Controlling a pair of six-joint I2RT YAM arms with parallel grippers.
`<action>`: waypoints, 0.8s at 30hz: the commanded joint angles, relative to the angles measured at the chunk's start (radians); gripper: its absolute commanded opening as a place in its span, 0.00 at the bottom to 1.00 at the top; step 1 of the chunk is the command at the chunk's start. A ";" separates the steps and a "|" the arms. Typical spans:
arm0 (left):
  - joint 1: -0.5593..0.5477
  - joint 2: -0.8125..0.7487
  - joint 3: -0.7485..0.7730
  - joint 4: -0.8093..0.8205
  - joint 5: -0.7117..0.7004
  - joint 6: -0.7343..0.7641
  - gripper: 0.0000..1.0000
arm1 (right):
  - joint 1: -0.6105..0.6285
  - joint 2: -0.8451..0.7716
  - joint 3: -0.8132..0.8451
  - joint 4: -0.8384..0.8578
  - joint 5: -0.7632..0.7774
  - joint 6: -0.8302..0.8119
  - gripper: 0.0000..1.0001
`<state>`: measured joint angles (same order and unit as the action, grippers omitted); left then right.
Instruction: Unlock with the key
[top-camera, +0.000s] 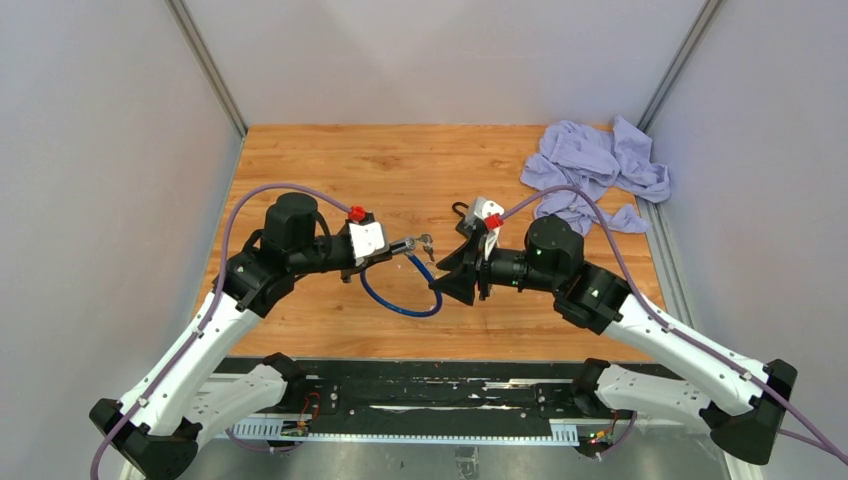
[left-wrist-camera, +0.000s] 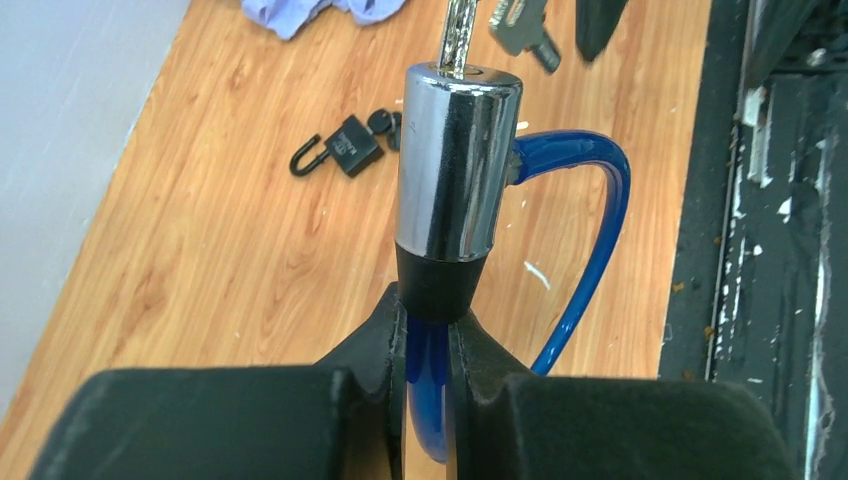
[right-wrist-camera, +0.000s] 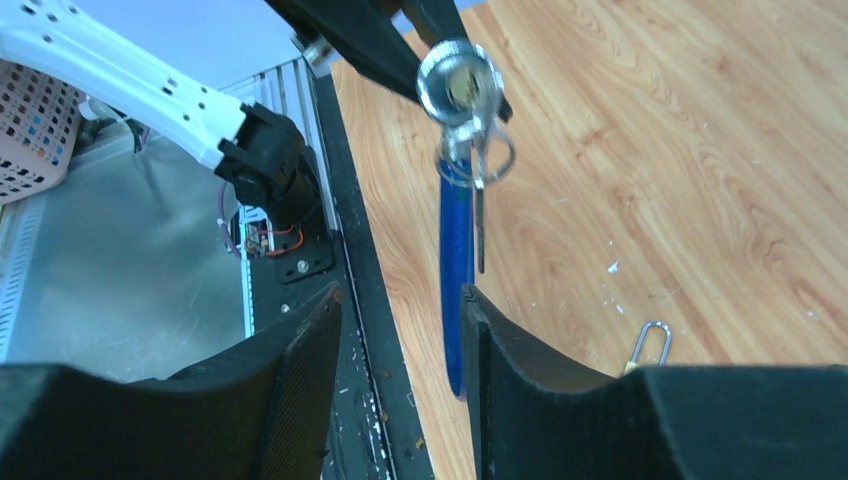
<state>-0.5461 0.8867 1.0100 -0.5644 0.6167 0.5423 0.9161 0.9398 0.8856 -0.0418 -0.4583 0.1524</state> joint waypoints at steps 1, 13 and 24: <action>0.003 -0.012 0.045 0.011 -0.066 0.053 0.00 | 0.008 0.000 0.121 -0.089 0.013 -0.004 0.47; 0.003 -0.034 0.029 0.013 -0.009 0.043 0.00 | -0.063 0.043 0.300 -0.266 0.020 -0.011 0.52; 0.002 -0.032 0.030 -0.003 0.011 0.044 0.00 | -0.144 0.174 0.431 -0.266 -0.134 0.066 0.43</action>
<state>-0.5461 0.8734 1.0100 -0.5941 0.5941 0.5812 0.7937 1.0874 1.2610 -0.2996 -0.5056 0.1787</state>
